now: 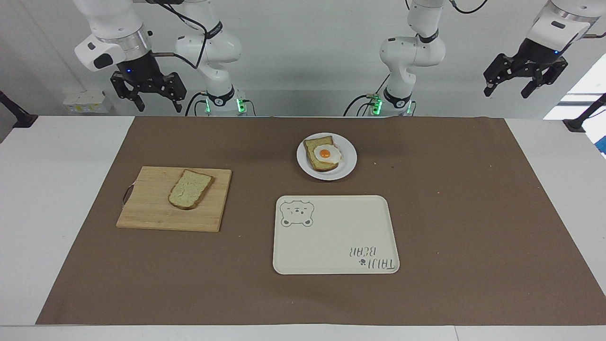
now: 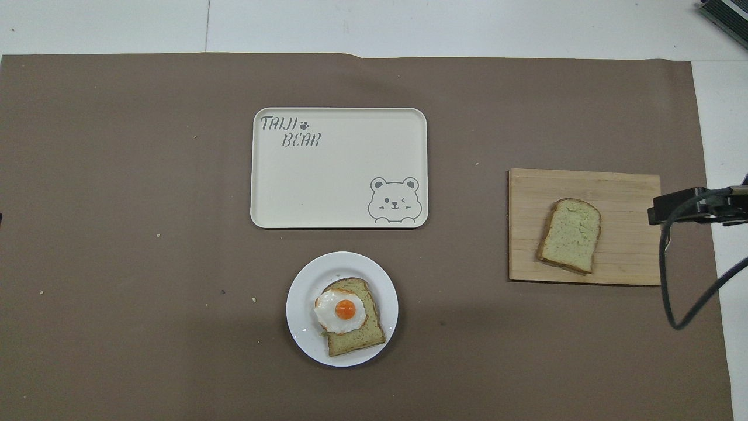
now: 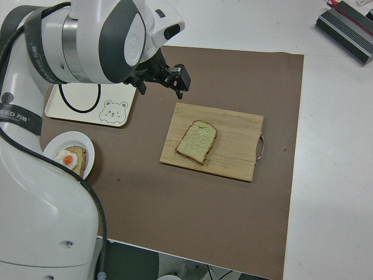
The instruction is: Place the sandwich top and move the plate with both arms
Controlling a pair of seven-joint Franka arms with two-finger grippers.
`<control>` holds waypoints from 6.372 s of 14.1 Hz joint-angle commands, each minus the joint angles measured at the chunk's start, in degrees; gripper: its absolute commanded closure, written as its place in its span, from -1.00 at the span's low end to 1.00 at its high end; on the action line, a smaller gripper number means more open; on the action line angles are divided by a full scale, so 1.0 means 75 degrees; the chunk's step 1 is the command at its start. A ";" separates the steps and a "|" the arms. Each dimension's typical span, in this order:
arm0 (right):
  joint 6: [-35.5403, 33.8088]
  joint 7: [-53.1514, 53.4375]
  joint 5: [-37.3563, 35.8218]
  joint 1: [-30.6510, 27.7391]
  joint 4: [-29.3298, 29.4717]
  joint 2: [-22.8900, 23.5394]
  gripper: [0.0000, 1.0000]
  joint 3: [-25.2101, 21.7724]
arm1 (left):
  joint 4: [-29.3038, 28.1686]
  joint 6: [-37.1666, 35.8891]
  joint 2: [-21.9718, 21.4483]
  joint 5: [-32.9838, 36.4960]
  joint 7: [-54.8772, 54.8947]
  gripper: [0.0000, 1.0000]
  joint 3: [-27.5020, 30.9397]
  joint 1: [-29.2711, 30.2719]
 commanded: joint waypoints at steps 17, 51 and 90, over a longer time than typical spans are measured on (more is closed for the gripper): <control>0.0027 -0.0038 0.0140 -0.0183 -0.0109 -0.0060 -1.00 0.0031 | 0.0728 -0.0448 0.0509 0.0085 0.0683 -1.00 0.0241 0.0109; 0.6143 -0.1596 0.1452 -0.1495 -0.4584 0.1310 -1.00 0.0008 | -0.0383 0.0406 -0.0252 0.0050 0.0789 -1.00 0.0124 -0.0008; 0.2490 -0.2358 0.2085 -0.1495 -0.2114 0.1697 1.00 0.0720 | -0.0359 0.0301 -0.0263 0.0049 0.0742 -1.00 0.0136 0.0050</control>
